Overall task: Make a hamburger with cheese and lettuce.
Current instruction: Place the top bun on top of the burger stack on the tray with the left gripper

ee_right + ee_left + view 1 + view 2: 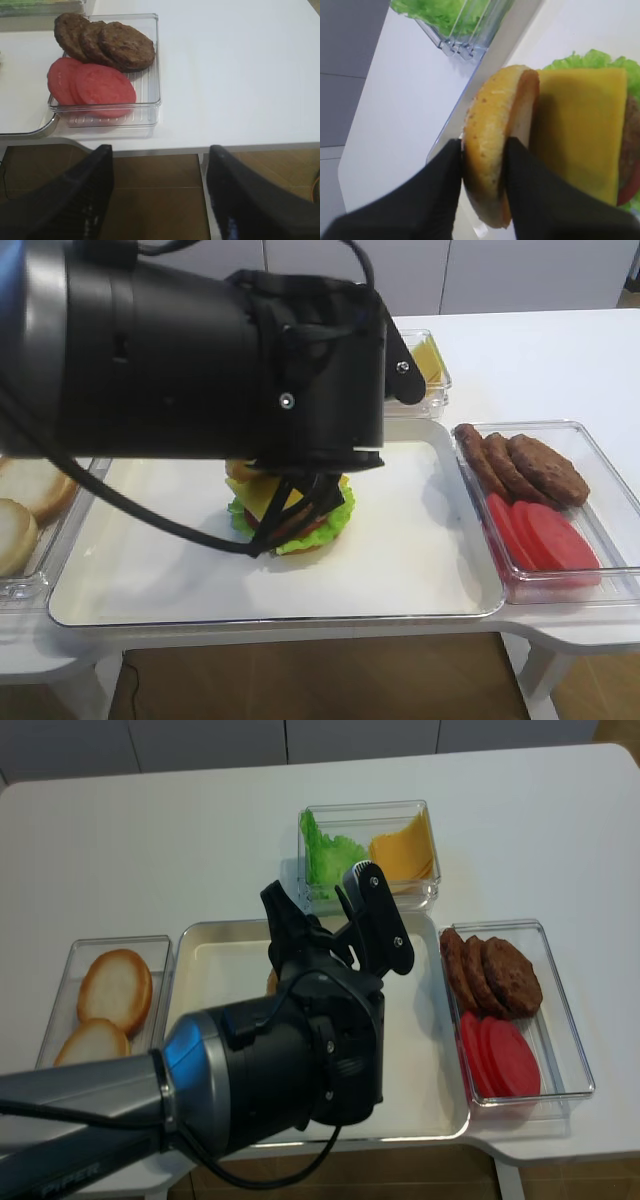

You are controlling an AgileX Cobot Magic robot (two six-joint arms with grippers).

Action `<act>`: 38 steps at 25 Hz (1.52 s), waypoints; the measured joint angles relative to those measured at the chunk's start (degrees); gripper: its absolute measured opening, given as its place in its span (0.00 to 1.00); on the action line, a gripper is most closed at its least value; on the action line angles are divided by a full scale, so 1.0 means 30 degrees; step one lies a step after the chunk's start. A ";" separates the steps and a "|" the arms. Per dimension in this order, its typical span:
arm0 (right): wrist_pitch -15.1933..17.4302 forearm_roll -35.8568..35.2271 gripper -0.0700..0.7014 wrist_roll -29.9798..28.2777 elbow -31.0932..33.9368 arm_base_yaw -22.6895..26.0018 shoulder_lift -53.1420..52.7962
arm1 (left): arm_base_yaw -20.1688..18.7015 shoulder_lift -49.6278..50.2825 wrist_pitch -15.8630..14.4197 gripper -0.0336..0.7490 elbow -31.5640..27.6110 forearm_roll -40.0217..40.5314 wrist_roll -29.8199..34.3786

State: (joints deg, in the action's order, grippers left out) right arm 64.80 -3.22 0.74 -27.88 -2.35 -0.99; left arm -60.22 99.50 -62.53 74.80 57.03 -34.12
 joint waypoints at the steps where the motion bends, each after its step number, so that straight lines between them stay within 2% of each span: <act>1: 0.0000 0.0000 0.67 0.0000 0.0000 0.0000 0.0000 | 0.0000 0.0000 0.0037 0.34 0.0000 -0.0120 0.0000; 7: 0.0000 0.0000 0.67 0.0000 0.0000 0.0000 0.0000 | 0.0000 0.0000 0.0154 0.40 0.0000 -0.0346 -0.0157; 25: 0.0000 0.0000 0.67 0.0000 0.0000 0.0000 0.0000 | -0.0041 0.0086 0.0868 0.41 0.0000 -0.1477 -0.0705; 38: 0.0000 0.0000 0.67 0.0000 0.0000 0.0000 0.0000 | -0.0041 0.0086 0.0906 0.41 0.0000 -0.1529 -0.0957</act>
State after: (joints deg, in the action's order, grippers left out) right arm 64.80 -3.22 0.74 -27.88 -2.35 -0.99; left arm -60.35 99.76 -59.82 74.80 52.45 -36.99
